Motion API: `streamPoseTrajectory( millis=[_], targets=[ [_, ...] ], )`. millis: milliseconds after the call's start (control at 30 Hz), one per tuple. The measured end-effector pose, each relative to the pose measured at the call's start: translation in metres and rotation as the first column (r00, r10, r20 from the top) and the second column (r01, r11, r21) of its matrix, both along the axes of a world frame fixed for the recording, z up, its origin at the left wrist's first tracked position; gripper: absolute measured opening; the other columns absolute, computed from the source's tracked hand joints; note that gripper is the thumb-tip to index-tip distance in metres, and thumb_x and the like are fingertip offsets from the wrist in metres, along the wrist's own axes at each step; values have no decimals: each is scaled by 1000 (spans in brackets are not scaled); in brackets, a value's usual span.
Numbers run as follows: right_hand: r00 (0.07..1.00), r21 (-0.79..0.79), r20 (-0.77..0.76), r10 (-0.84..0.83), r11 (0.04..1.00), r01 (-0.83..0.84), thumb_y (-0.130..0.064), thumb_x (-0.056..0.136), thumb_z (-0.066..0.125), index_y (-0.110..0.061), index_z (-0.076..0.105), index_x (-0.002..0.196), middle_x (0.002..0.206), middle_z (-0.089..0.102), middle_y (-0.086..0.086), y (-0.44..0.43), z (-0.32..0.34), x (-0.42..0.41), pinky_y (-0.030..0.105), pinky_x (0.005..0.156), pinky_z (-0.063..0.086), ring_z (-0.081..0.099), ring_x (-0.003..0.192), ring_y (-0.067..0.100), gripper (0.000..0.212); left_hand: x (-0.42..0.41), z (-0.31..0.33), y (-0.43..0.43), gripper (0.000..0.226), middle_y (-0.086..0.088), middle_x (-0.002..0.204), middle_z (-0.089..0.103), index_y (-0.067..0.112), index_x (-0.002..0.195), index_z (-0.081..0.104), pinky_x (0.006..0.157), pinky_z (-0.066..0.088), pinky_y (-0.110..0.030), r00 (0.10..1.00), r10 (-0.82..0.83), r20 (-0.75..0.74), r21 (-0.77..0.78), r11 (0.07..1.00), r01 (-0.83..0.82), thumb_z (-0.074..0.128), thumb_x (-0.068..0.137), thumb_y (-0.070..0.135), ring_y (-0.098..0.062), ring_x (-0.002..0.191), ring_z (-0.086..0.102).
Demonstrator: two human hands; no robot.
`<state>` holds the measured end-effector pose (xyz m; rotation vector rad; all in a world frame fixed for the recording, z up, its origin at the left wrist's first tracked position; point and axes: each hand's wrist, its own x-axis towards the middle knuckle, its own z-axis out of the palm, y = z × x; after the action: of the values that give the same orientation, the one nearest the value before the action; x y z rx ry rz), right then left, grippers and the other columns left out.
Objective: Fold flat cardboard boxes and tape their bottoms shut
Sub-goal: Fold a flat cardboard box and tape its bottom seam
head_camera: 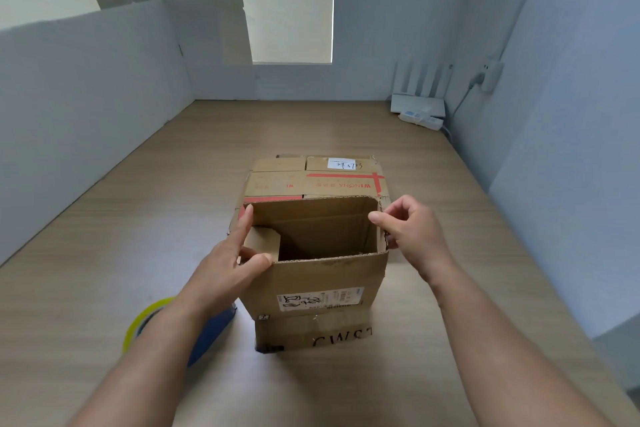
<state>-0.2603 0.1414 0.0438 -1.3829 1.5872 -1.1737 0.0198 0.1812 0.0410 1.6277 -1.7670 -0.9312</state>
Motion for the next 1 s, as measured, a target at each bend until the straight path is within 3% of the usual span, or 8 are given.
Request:
streamPoseTrajectory(
  millis=[200, 400, 533, 600, 700, 833, 933, 1000],
  targets=[
    [983, -78, 168, 71, 995, -58, -14, 83, 71, -19, 63, 90, 85, 65, 1, 4, -7, -5, 17, 56, 51, 62, 72, 9, 12, 5, 4, -10, 91, 24, 110, 49, 53, 146, 0, 79, 38, -18, 996, -52, 71, 18, 999, 51, 48, 68, 57, -1, 103, 54],
    [937, -14, -235, 259, 963, -269, -28, 85, 68, -28, 67, 86, 93, 60, -12, 0, 2, -5, 18, 71, 48, 57, 85, 8, 2, 2, 2, -16, 112, 29, 127, 10, 41, 151, -1, 73, 35, -7, 993, -40, 110, -31, 999, 43, 45, 54, 74, 4, 93, 54],
    [729, 255, -438, 527, 850, -461, -63, 87, 45, -35, 66, 76, 94, 56, -23, 4, -3, 9, 27, 84, 41, 50, 99, 5, 38, -2, 0, -26, 108, 23, 141, 10, 42, 150, -8, 73, 40, -12, 989, -64, 132, 11, 998, 63, 51, 64, 69, -1, 85, 54],
    [794, 267, -286, 536, 841, -471, -73, 74, 55, -34, 66, 107, 106, 58, -17, 4, -1, 4, 26, 87, 45, 54, 104, 5, 51, 2, 0, -28, 108, 19, 142, 16, 43, 150, -3, 72, 38, -10, 991, -59, 118, -3, 998, 60, 52, 63, 73, -2, 89, 54],
    [861, 269, -150, 487, 858, -439, -54, 66, 77, -36, 38, 141, 125, 46, -13, -2, 2, -11, 19, 79, 51, 59, 102, 5, 86, 14, -3, -30, 112, 18, 138, 26, 44, 150, 10, 79, 40, -13, 996, -79, 36, -17, 997, 79, 56, 56, 82, 1, 105, 48],
    [915, 131, -295, 275, 960, -247, -37, 76, 77, -41, 23, 142, 132, 43, -4, -12, -8, -3, 19, 61, 49, 56, 95, 14, 85, 19, -16, -39, 93, 12, 135, 37, 38, 150, 16, 69, 43, -14, 992, 64, -105, -15, 998, -66, 73, 77, 47, 3, 100, 51],
    [948, 147, -222, 228, 969, -199, -28, 78, 76, -53, 0, 144, 116, 47, -4, -18, -19, 7, 20, 46, 50, 55, 95, 16, 104, 16, -28, -43, 96, 2, 126, 40, 31, 152, 11, 66, 42, -17, 979, 185, -89, -20, 982, -188, 75, 81, 23, -6, 91, 53],
    [935, 164, -258, 245, 965, -207, -29, 78, 75, -61, 6, 139, 106, 43, -8, -20, -20, 6, 22, 49, 52, 55, 93, 14, 98, 14, -30, -45, 91, 2, 121, 39, 38, 150, 15, 70, 44, -22, 984, 165, -72, -2, 986, -166, 74, 82, 20, -10, 89, 54]
  ],
)
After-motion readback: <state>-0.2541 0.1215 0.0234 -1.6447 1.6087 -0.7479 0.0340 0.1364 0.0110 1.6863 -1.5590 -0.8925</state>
